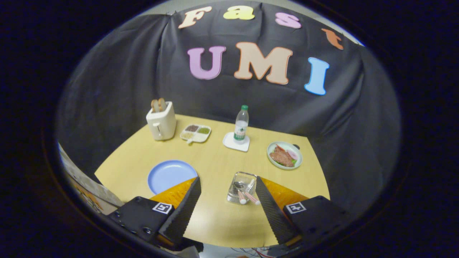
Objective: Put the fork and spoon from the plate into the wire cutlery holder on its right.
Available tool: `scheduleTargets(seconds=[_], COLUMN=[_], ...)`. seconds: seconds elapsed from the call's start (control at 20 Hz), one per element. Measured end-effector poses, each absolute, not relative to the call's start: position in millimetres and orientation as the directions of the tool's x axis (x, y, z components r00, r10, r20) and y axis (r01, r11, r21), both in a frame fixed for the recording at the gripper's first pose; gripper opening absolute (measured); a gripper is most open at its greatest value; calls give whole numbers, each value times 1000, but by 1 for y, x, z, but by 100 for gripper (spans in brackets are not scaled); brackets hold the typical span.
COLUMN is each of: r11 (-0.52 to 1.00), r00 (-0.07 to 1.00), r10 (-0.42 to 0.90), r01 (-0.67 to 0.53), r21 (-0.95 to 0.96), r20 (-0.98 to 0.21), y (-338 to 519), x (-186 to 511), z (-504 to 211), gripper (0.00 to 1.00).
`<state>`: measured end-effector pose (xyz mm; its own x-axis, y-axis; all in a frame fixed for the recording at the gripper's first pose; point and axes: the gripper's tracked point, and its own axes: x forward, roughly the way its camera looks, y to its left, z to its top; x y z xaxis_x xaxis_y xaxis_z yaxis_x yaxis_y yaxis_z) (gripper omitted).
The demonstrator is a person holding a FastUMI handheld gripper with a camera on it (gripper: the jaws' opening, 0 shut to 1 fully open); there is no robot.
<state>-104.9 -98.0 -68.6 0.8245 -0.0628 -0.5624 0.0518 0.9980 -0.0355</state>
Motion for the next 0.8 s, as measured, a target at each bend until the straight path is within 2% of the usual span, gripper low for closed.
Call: scheduleTargets(seconds=[0.2, 0.4, 0.8], r11=[990, 976, 961], r00=[915, 962, 960], r10=[-122, -197, -271], r01=[141, 210, 274], r21=[22, 51, 45], r20=[-385, -187, -62], y=[-98, -101, -115], x=[-110, -112, -120], z=[-40, 1, 21], gripper=[99, 99, 99])
